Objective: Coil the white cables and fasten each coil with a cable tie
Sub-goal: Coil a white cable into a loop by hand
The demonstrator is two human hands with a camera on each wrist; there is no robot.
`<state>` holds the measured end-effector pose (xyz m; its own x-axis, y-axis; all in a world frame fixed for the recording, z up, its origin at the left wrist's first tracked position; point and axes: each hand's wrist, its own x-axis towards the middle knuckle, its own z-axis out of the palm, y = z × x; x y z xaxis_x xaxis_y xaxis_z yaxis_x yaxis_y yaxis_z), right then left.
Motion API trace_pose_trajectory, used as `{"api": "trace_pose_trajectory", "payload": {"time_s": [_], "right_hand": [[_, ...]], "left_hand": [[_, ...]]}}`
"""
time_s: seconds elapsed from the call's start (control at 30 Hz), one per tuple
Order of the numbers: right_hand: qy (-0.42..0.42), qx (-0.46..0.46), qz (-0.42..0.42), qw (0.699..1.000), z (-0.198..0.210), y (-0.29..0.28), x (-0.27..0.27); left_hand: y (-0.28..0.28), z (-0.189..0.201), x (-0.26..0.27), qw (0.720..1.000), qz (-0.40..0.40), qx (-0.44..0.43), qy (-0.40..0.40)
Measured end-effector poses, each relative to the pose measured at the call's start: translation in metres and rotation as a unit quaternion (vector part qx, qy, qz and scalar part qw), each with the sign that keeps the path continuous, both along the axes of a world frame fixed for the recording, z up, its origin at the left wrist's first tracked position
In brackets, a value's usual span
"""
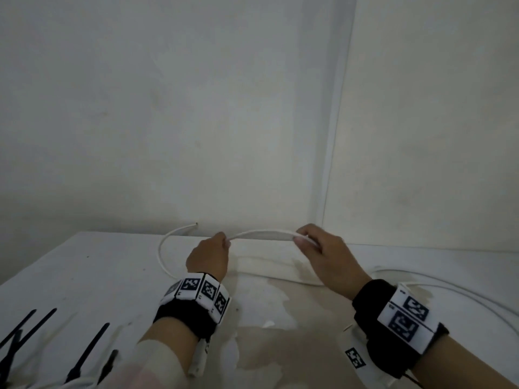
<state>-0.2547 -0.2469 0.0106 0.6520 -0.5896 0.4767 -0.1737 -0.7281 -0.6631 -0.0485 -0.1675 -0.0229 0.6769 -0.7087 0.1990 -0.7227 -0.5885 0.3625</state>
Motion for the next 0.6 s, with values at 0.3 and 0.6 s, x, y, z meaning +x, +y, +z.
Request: {"api": "trace_pose_trajectory", "payload": {"time_s": [0.3,0.6], "right_hand": [[-0.090,-0.026,-0.151,0.984,0.021,-0.028,-0.060],[0.109,-0.096,-0.219,0.965,0.014,-0.020,-0.104]], "left_hand": [[0.029,0.018,0.005,0.998,-0.026,-0.061,-0.013],[0.058,0.048,-0.041,0.893,-0.077,-0.227,0.380]]}}
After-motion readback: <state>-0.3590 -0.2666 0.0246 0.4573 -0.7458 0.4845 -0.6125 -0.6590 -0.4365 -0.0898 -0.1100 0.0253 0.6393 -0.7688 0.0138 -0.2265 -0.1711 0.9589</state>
